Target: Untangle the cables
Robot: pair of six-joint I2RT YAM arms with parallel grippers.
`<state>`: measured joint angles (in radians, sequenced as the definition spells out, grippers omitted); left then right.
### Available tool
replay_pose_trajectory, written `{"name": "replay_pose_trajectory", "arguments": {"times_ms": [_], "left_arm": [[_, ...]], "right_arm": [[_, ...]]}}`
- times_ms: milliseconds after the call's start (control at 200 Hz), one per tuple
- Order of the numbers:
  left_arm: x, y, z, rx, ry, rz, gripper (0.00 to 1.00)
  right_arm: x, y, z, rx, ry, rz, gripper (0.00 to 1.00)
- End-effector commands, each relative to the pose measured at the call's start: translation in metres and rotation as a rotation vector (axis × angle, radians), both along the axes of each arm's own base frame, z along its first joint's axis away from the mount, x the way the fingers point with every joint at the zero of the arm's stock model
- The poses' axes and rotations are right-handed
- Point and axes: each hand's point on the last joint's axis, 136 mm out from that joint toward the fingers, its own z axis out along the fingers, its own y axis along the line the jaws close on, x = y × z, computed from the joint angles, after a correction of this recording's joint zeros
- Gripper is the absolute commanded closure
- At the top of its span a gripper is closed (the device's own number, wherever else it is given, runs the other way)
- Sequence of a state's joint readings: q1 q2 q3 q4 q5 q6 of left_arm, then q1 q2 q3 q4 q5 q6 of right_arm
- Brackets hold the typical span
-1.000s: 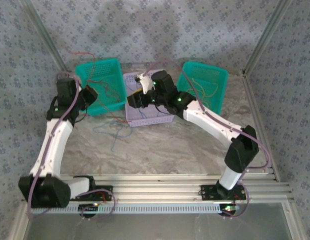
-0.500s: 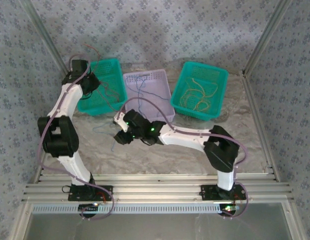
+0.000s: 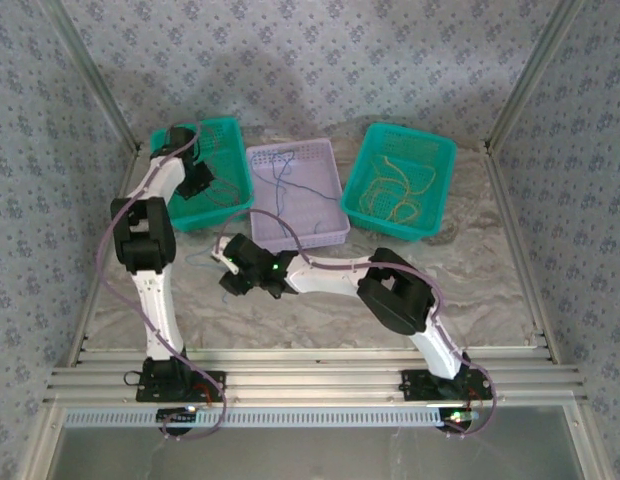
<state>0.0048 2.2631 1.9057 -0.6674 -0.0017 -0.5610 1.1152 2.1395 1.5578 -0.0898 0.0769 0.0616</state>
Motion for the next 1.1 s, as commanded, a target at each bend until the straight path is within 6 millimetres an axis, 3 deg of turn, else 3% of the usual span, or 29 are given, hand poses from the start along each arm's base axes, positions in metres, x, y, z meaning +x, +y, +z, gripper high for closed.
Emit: {"name": "replay_pose_trajectory", "arguments": {"times_ms": [0, 70, 165, 260, 380, 460, 565, 620, 635, 740, 939, 1029, 1094], "left_arm": [[-0.003, 0.003, -0.001, 0.018, 0.019, -0.004, 1.0], [-0.008, 0.002, -0.012, 0.011, 0.042, -0.004, 1.0], [-0.008, 0.003, -0.023, 0.007, 0.042, 0.004, 0.91], [-0.009, 0.0, -0.027, -0.012, 0.044, 0.008, 0.7], [-0.005, 0.0, -0.013, -0.012, 0.018, 0.005, 0.43], [-0.001, -0.001, 0.01, -0.014, -0.019, -0.002, 0.31], [0.007, -0.004, 0.053, -0.031, -0.104, -0.008, 0.21], [0.0, -0.007, 0.065, -0.046, -0.096, -0.006, 0.15], [0.004, -0.007, 0.079, -0.051, -0.126, -0.006, 0.14], [-0.002, -0.012, 0.115, -0.087, -0.175, -0.006, 0.01], [-0.024, -0.021, 0.166, -0.147, -0.224, -0.006, 0.0], [-0.037, -0.023, 0.195, -0.164, -0.274, 0.001, 0.0], [-0.049, -0.022, 0.216, -0.166, -0.311, 0.01, 0.0]], "right_arm": [[0.007, 0.004, -0.012, -0.036, -0.008, -0.01, 0.48], [0.007, 0.003, -0.023, -0.055, 0.003, -0.018, 0.48], [0.009, 0.0, -0.038, -0.075, 0.019, -0.03, 0.48], [0.014, -0.002, -0.049, -0.096, 0.028, -0.046, 0.47], [0.019, -0.003, -0.055, -0.105, 0.033, -0.064, 0.47], [0.019, -0.003, -0.059, -0.106, 0.036, -0.062, 0.46], [0.02, -0.003, -0.067, -0.119, 0.037, -0.066, 0.46], [0.022, -0.003, -0.072, -0.126, 0.039, -0.071, 0.46], [0.022, -0.002, -0.073, -0.126, 0.042, -0.069, 0.46], [0.025, -0.002, -0.08, -0.133, 0.063, -0.063, 0.49], [0.023, -0.002, -0.081, -0.109, 0.144, -0.041, 0.88], [0.02, -0.003, -0.07, -0.104, 0.13, -0.026, 0.99], [0.014, -0.001, -0.056, -0.078, 0.125, 0.0, 1.0]]}}
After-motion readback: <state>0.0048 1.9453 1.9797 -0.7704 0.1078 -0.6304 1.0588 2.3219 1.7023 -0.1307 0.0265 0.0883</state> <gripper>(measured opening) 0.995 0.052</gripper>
